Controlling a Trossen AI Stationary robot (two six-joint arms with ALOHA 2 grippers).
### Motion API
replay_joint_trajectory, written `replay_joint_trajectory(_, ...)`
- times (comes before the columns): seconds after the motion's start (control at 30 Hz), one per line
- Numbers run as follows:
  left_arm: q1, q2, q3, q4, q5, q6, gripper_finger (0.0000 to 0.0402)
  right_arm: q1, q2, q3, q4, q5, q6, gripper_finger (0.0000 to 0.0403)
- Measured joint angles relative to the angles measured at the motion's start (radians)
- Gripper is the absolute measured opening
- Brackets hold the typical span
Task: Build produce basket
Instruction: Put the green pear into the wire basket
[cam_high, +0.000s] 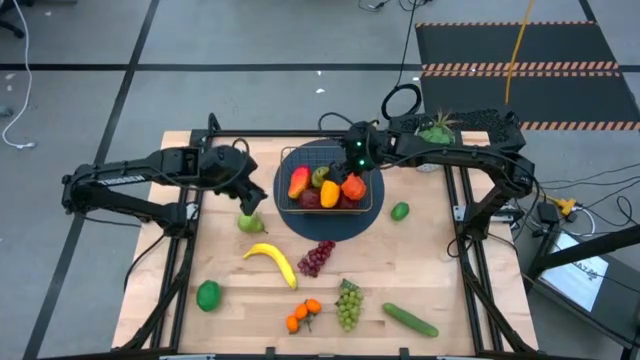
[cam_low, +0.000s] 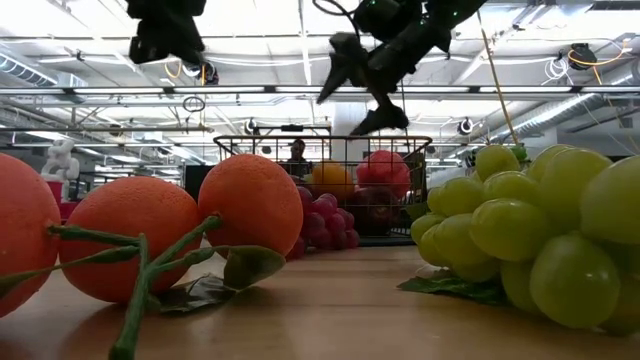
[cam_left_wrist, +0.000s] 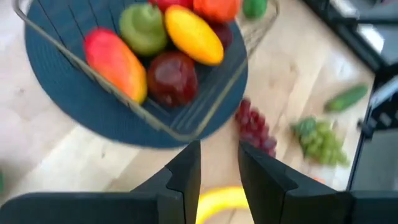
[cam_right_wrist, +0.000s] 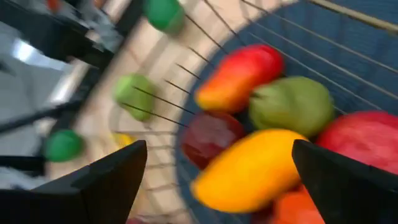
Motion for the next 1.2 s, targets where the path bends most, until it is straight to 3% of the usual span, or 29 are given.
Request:
replay_joint_trajectory(0.27, -0.142, 0.0, 0.0, -0.031, 0.0, 0.027, 0.012, 0.0, -0.095, 0.0, 0.11, -0.07, 0.067, 0.0381)
replay_joint_trajectory(0.63, -0.225, 0.0, -0.145, -0.056, -0.056, -0.019, 0.0248, -0.014, -0.178, 0.0, 0.116, -0.067, -0.023, 0.038)
replay_joint_trajectory(0.87, -0.232, 0.0, -0.246, -0.05, -0.059, -0.061, 0.0253, -0.012, -0.177, 0.0, 0.111, -0.07, -0.027, 0.038)
replay_joint_trajectory(1.03, -0.235, 0.0, -0.253, -0.05, -0.076, 0.091, 0.0252, -0.012, -0.177, 0.0, 0.111, -0.07, -0.054, 0.038)
replay_joint_trajectory(1.2, -0.224, 0.002, -0.253, -0.059, -0.171, 0.318, 0.0284, -0.014, -0.177, 0.0, 0.111, -0.07, -0.072, 0.038)
